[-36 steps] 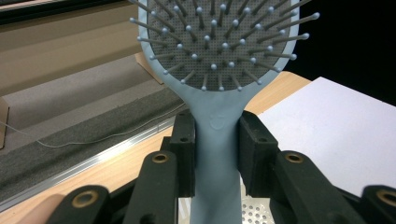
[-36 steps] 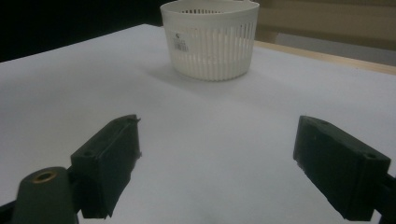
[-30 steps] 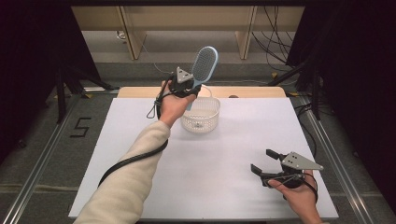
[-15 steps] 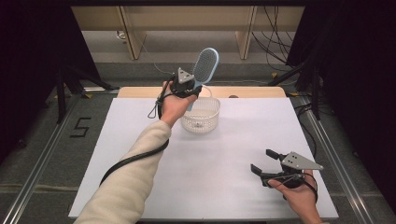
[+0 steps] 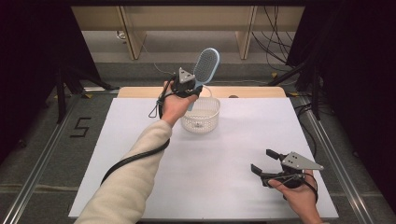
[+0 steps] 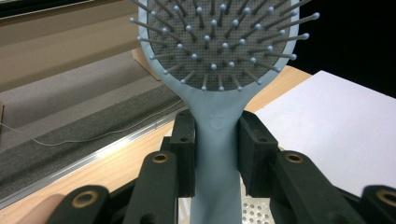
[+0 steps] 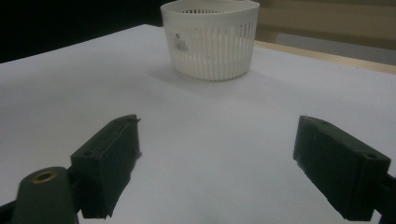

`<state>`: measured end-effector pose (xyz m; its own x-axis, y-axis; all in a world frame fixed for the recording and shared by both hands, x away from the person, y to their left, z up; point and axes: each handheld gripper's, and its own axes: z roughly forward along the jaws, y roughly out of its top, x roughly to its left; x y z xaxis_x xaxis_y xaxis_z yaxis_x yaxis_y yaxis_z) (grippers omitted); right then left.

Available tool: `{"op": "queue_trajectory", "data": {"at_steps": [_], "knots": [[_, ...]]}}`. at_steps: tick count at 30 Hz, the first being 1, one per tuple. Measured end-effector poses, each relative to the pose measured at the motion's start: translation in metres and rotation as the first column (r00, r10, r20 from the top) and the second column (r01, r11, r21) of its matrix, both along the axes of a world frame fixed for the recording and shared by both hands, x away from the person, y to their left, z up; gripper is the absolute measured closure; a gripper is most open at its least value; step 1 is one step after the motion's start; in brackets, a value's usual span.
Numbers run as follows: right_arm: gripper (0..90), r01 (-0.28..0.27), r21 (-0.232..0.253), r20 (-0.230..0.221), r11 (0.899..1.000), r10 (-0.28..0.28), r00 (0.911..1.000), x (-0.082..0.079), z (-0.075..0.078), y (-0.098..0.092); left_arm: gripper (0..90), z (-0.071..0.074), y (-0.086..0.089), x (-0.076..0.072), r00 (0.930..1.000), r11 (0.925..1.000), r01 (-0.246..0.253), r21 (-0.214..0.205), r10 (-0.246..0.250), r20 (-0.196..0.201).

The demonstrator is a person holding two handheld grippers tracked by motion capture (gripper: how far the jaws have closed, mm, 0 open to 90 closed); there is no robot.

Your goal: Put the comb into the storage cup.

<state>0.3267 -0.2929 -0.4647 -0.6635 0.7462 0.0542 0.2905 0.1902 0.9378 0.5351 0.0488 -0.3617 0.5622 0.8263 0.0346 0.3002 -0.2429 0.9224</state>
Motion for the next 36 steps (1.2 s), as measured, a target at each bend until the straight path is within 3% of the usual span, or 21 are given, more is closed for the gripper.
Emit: {"op": "queue_trajectory", "data": {"at_steps": [36], "knots": [[15.4,0.002,0.004,0.002,1.000,-0.002,1.0000,-0.0008,0.0007,-0.0001,70.0,-0.0066,-0.0064,0.0032,1.0000,0.9999,0.009,0.009,-0.009,-0.001]]}}
